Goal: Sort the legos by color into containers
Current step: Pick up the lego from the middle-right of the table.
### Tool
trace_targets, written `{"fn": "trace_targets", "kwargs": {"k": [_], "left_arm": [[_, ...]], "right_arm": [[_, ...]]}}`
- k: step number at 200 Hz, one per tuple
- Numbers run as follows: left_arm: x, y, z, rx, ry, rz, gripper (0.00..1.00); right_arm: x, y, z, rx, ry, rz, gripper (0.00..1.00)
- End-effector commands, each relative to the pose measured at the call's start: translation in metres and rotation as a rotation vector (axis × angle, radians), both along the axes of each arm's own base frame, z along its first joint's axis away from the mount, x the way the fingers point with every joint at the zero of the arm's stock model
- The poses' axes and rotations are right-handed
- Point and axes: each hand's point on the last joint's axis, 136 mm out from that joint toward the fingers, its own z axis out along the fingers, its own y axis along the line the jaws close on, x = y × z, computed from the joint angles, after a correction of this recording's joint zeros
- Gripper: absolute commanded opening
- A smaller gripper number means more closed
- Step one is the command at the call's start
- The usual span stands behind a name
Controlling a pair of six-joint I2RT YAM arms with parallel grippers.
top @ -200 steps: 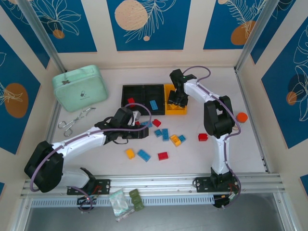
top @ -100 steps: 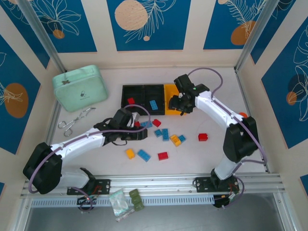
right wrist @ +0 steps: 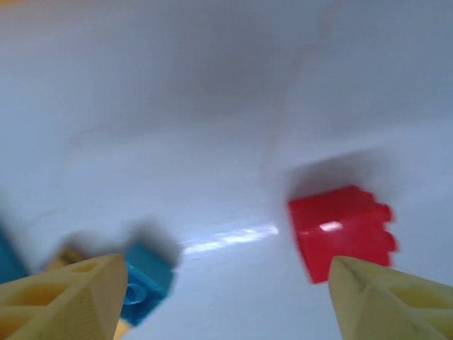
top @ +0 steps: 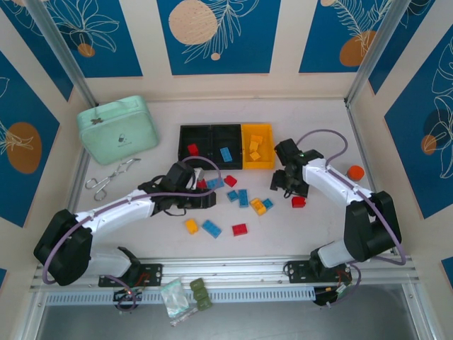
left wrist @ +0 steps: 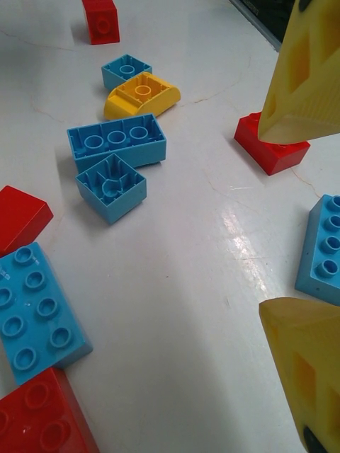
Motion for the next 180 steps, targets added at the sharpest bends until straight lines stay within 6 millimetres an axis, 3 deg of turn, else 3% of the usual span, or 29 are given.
{"fn": "trace_targets", "kwargs": {"k": [1,79,141,180], "left_arm": [[-0.009,-0.002,-0.001,-0.009,0.017,-0.022,0.59],[-0.012,-0.001,-0.007,-0.003,0.027,-0.015,0.59],[-0.013,0.002,-0.008,0.000,0.024,-0.010,0.59],[-0.013,0.007,-0.005,0.011,0.011,0.008,0.59]], "right_arm": [[-0.017,-0.023,-0.010,-0.066,0.045,-0.071,0.78],[-0.018,-0.026,-0.049,0.028,0.132,-0.131,0.78],[-0.014,-0.018,-0.045,0.057,0.124,-0.095,0.41],[-0.008,-0.004,-0.022,0.058,0.071,-0.043,0.31]]}}
